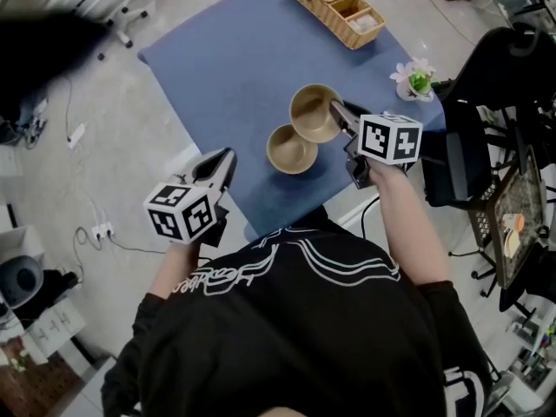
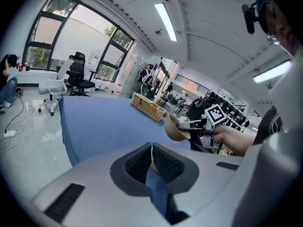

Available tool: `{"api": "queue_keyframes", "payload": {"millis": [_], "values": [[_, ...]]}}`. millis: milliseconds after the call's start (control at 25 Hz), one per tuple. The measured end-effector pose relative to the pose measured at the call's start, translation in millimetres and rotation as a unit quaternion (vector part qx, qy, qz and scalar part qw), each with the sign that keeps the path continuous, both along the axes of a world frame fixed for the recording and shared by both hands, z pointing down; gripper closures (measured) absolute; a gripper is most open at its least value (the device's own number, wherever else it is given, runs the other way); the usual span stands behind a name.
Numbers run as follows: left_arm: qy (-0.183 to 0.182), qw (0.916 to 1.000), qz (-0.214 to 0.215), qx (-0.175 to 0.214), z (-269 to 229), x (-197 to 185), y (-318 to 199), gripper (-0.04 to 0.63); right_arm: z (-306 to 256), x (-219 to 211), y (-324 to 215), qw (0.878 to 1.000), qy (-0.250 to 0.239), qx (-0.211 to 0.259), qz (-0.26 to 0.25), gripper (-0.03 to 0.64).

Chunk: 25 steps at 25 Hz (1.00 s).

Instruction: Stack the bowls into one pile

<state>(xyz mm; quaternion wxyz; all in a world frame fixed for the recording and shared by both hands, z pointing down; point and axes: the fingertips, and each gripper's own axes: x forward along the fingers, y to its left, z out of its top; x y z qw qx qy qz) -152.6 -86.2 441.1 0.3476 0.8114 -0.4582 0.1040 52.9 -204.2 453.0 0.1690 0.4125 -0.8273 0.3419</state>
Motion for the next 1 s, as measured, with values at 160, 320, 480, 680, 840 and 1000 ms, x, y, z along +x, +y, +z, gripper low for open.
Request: {"api": "queue_keyframes", "payload": {"millis": [160, 320, 480, 680, 840, 1000], "values": [[0.001, 1.0, 0.006, -0.001, 1.2, -3.7, 3.9, 0.563, 4.7, -10.6, 12.9, 1.0, 0.001, -0.006, -0.006, 0.574], [0.001, 0.9999, 0.013, -0.005, 3.5, -8.6, 6.9, 0.565, 10.8, -18.2, 21.9, 1.0, -0.002, -0.013, -0.005, 0.574], [0.0, 0.9997, 0.022, -0.01, 6.5, -10.5, 11.6, 0.565, 18.2, -22.6, 31.7, 1.0, -0.002, -0.021, -0.003, 0.574], [-0.001, 0.9995, 0.03, -0.008, 10.4, -13.3, 13.1, 0.563, 31.1, -26.0, 42.2, 1.0, 0.005, -0.029, -0.004, 0.574], [-0.001, 0.9993, 0.036, -0.01, 13.2, -16.8, 14.9, 0.563, 42.7, -28.0, 50.5, 0.999, 0.02, -0.033, -0.005, 0.574], [-0.002, 0.9992, 0.038, -0.01, 14.1, -21.0, 13.8, 0.565, 49.4, -34.3, 55.6, 0.998, 0.051, -0.02, -0.024, 0.574]]}}
